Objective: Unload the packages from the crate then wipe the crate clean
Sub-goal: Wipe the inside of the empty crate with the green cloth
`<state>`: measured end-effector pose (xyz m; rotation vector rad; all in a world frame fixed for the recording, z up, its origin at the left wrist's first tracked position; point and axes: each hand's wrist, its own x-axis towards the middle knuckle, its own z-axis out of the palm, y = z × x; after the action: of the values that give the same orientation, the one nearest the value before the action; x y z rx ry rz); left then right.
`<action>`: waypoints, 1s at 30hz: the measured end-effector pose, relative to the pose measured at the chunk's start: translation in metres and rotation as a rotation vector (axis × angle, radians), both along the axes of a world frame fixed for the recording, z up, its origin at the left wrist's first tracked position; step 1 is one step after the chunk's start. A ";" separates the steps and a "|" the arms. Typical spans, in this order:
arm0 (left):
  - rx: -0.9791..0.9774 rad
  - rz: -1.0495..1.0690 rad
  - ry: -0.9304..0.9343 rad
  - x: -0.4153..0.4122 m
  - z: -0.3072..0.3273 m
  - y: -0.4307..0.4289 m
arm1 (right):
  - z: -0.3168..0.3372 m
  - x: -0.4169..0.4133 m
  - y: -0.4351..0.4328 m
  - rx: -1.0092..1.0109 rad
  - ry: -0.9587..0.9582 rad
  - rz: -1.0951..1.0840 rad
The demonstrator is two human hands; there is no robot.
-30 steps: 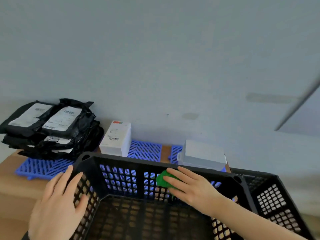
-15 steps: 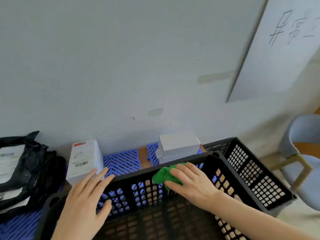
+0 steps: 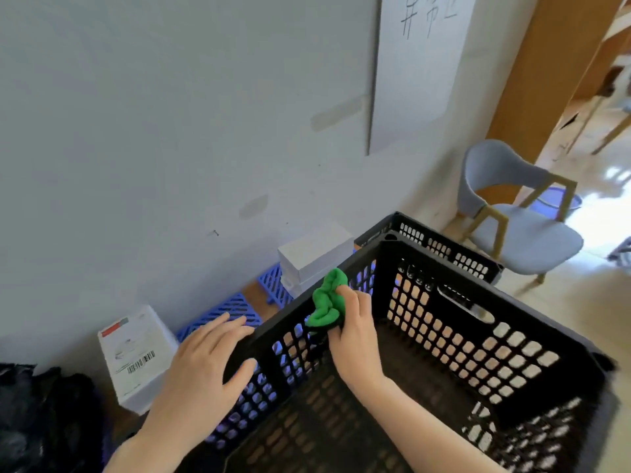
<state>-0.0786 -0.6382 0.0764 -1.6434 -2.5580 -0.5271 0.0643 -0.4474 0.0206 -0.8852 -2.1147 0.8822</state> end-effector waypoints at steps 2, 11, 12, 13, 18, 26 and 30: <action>-0.037 -0.083 -0.046 -0.009 0.005 0.010 | 0.003 -0.014 -0.017 -0.220 0.107 -0.110; -0.116 -0.391 -0.277 -0.029 0.013 0.066 | -0.017 -0.058 -0.064 -0.552 0.444 -0.492; -0.112 -0.413 -0.305 -0.029 0.012 0.075 | -0.018 -0.062 -0.065 -0.548 0.482 -0.531; -0.107 -0.432 -0.335 -0.029 0.012 0.084 | -0.018 -0.066 -0.065 -0.553 0.515 -0.574; -0.104 -0.540 -0.341 -0.020 0.014 0.129 | -0.003 -0.093 -0.074 -0.552 0.686 -0.786; -0.073 -0.633 -0.337 -0.017 0.003 0.145 | -0.042 -0.102 -0.070 -0.361 0.503 -0.875; -0.051 -0.613 -0.298 -0.015 0.004 0.144 | -0.084 -0.103 -0.074 -0.426 0.451 -0.955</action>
<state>-0.0937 -0.4946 0.0802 -2.5469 -2.2066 -0.7930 -0.0387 -0.5211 -0.0633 -1.5398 -0.9257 0.8770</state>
